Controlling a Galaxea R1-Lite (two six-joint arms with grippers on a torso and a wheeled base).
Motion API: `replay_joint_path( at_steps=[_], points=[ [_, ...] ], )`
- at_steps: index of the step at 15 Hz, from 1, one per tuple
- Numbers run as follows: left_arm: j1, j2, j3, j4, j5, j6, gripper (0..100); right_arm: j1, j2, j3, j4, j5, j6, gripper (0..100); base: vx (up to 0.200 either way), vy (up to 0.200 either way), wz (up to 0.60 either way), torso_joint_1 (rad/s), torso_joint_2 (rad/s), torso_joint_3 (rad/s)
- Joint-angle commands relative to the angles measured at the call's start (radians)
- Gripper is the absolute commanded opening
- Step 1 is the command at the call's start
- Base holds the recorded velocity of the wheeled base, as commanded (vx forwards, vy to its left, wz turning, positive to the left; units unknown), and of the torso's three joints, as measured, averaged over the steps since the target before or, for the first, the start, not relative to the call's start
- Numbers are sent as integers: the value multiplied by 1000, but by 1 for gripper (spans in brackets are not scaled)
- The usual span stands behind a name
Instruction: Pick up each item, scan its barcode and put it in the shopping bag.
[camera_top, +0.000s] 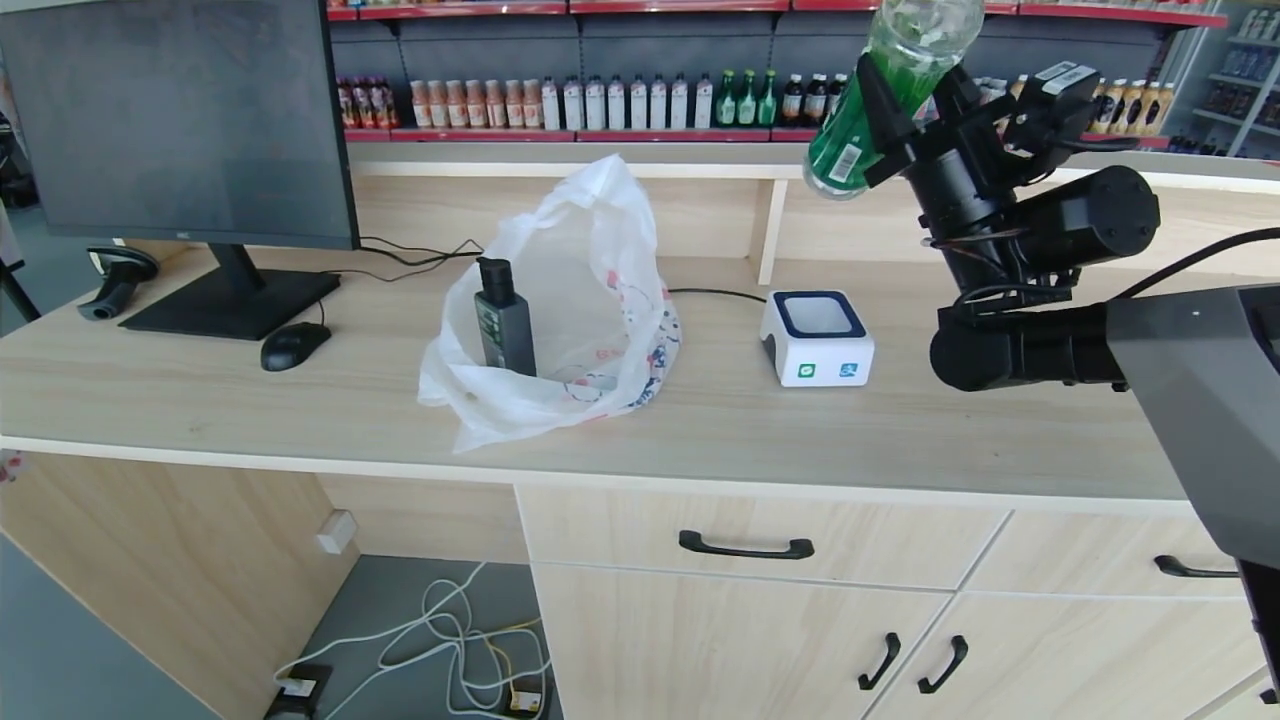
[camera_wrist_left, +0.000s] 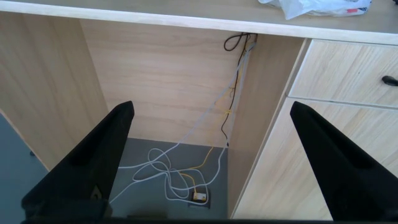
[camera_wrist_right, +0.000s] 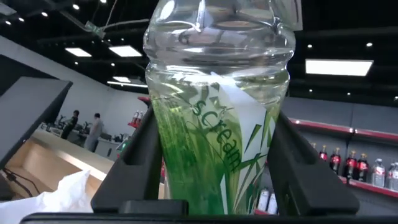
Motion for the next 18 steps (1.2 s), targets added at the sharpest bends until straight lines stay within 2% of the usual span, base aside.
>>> replay_joint_path(
  at_steps=[1,9,12,15,18],
  points=[
    [-1,1,0,0,0,0,100,-2,14,-10,0,0,-31,0,0,0,0,0,0,0],
    [-1,1,0,0,0,0,100,4,16,10,0,3,-90,0,0,0,0,0,0,0],
    [1,0,0,0,0,0,100,6,-24,92,0,0,-87,0,0,0,0,0,0,0],
    [1,1,0,0,0,0,100,4,-159,363,0,4,-118,0,0,0,0,0,0,0],
    [1,1,0,0,0,0,100,6,-250,569,0,29,-138,0,0,0,0,0,0,0]
  ],
)
